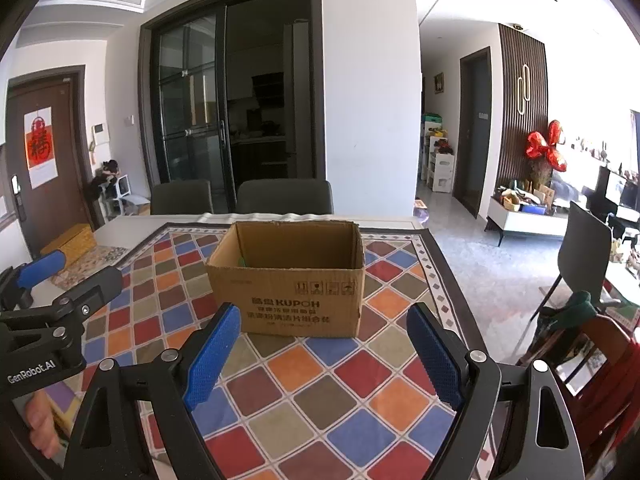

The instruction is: Organize snacks

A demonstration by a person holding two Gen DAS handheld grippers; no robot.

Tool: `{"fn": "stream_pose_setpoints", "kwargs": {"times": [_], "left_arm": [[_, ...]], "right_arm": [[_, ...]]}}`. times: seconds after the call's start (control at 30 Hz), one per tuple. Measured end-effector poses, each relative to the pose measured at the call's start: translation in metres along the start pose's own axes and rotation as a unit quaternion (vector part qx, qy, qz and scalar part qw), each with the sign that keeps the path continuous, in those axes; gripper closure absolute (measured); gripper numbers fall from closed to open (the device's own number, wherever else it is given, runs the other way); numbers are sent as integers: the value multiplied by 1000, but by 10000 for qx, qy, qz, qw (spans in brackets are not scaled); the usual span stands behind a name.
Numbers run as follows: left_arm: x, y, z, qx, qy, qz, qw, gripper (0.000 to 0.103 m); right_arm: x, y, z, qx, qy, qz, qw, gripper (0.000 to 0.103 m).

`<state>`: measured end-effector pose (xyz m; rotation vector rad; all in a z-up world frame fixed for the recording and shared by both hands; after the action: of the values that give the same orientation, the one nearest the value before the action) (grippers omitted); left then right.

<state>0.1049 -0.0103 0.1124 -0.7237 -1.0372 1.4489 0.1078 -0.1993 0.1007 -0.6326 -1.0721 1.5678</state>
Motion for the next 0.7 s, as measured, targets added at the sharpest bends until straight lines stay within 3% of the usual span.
{"fn": "stream_pose_setpoints", "kwargs": {"times": [0.7], "left_arm": [[0,0,-1,10,-27,7,10000,0]], "right_arm": [[0,2,-1,38,-4,-20,10000,17]]}}
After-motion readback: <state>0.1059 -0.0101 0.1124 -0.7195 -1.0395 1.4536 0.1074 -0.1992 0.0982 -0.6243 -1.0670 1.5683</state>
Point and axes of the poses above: each gripper's, at about its wrist camera, not at the fingertips, and z roughly against the way its jaws point, x to its left, y to its underside, the point moved 1 cm from there along -z, roughly the way its jaws point, and after that the axes turned 15 degrees about -y, right-handed, at the moved point
